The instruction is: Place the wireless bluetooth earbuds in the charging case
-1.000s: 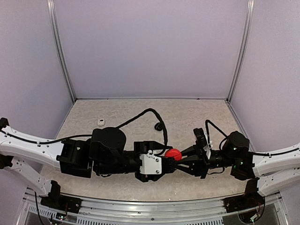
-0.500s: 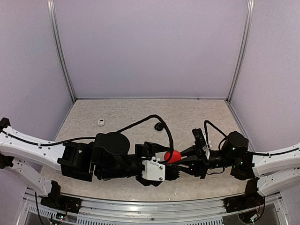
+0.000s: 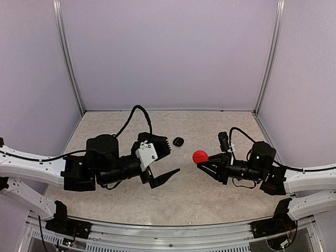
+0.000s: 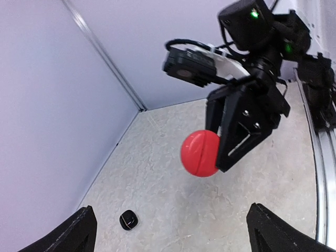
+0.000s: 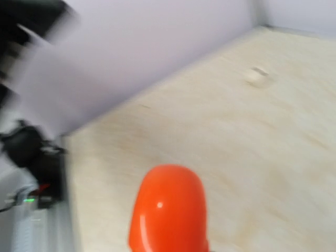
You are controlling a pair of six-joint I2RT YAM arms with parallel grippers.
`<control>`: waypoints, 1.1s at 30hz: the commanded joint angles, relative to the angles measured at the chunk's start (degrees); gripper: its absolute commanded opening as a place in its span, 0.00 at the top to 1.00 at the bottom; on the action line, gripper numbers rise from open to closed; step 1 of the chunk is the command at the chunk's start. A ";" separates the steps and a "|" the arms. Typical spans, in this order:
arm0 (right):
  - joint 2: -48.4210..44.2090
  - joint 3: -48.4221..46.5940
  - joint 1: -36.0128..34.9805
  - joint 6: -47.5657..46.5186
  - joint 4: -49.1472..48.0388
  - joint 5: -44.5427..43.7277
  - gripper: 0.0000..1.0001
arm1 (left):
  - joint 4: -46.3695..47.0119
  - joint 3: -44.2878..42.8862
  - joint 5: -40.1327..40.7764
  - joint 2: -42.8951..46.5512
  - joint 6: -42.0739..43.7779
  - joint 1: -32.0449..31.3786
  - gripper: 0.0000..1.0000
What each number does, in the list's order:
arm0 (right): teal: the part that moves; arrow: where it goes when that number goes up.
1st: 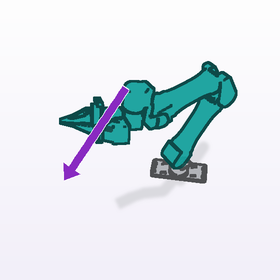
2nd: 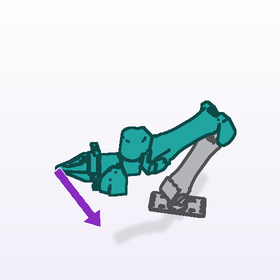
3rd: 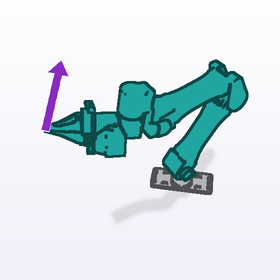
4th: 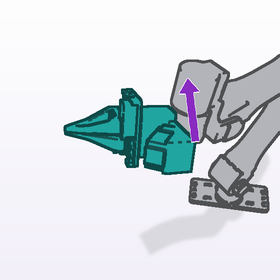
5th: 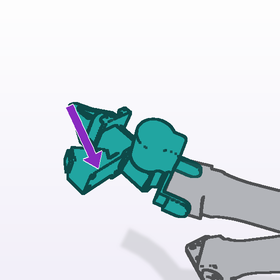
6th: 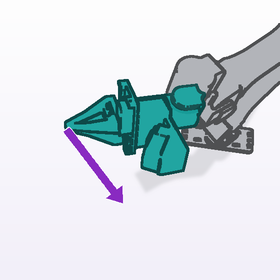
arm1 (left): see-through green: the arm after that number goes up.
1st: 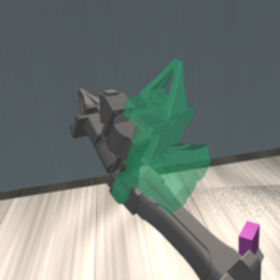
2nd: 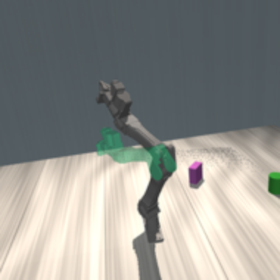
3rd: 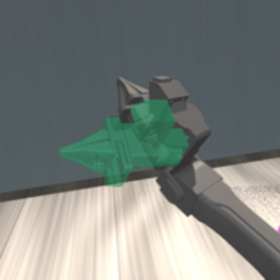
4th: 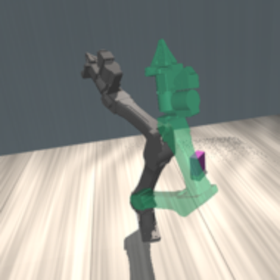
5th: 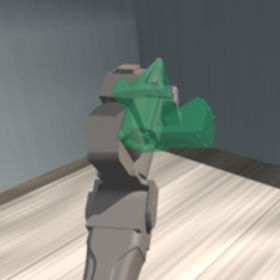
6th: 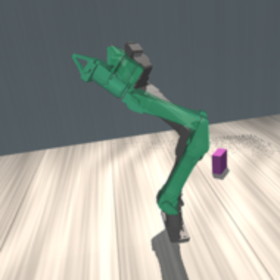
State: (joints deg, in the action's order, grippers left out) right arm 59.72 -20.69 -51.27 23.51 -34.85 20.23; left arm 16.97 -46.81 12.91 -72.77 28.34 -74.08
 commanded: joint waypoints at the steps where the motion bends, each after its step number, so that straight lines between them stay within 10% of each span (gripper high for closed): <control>1: 4.12 -0.62 6.88 2.30 7.81 -0.34 1.00 | 9.58 1.88 3.44 2.78 -12.55 4.55 0.01; 13: 29.03 -11.99 17.24 0.89 7.79 7.59 0.93 | 6.41 2.77 7.46 4.66 -32.98 14.20 0.01; 33: 50.38 -29.16 22.43 -1.93 16.37 11.28 0.62 | -0.41 3.12 10.36 6.62 -41.58 18.93 0.01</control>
State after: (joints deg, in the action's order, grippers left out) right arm 109.71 -47.99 -29.43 22.20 -21.21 31.51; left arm 18.98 -43.55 23.31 -67.24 -10.07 -57.14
